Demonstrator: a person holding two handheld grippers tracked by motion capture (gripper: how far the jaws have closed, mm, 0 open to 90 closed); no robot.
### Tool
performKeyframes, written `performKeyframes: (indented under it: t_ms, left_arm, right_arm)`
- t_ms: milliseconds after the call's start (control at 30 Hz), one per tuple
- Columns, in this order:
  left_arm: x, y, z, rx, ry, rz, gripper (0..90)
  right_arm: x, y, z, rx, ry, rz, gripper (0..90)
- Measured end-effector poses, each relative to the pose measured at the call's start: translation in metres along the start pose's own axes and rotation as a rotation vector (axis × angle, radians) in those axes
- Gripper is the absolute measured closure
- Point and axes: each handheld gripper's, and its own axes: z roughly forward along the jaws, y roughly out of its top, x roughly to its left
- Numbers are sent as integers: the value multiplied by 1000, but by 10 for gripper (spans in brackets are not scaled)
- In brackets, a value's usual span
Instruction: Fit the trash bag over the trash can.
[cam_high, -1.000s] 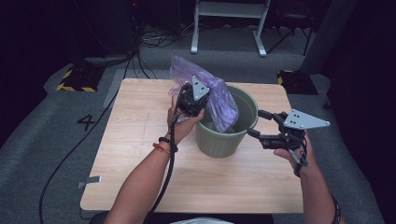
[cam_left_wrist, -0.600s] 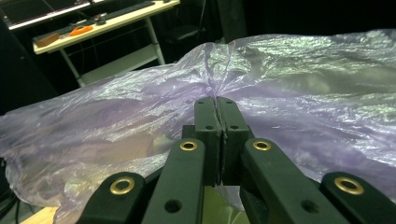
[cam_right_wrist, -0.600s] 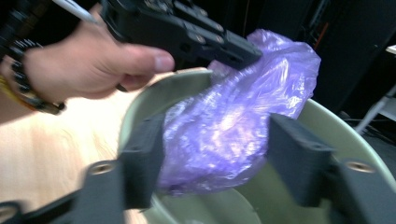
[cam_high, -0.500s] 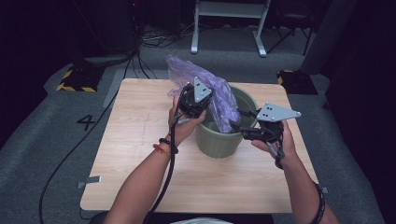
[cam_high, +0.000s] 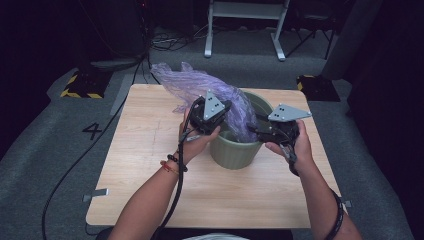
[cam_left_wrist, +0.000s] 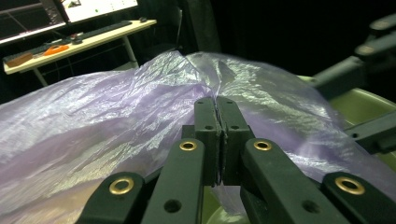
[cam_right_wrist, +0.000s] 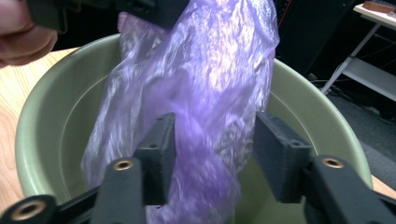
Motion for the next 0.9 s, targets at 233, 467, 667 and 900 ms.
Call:
performKeyframes:
  t_ms: [233, 467, 667, 900]
  left_arm:
    - [-8, -7, 1, 9, -38, -1, 879]
    - [-19, -7, -1, -5, -80, 10, 871]
    - [-28, -8, -2, -2, -116, 21, 818]
    - [-23, -13, -15, -23, -72, -8, 584]
  right_arm:
    - [8, 7, -2, -44, 8, -31, 370]
    - [11, 12, 0, -45, 18, -48, 441]
    - [10, 9, 4, -14, 37, -71, 793]
    - [8, 4, 1, -15, 52, -74, 893]
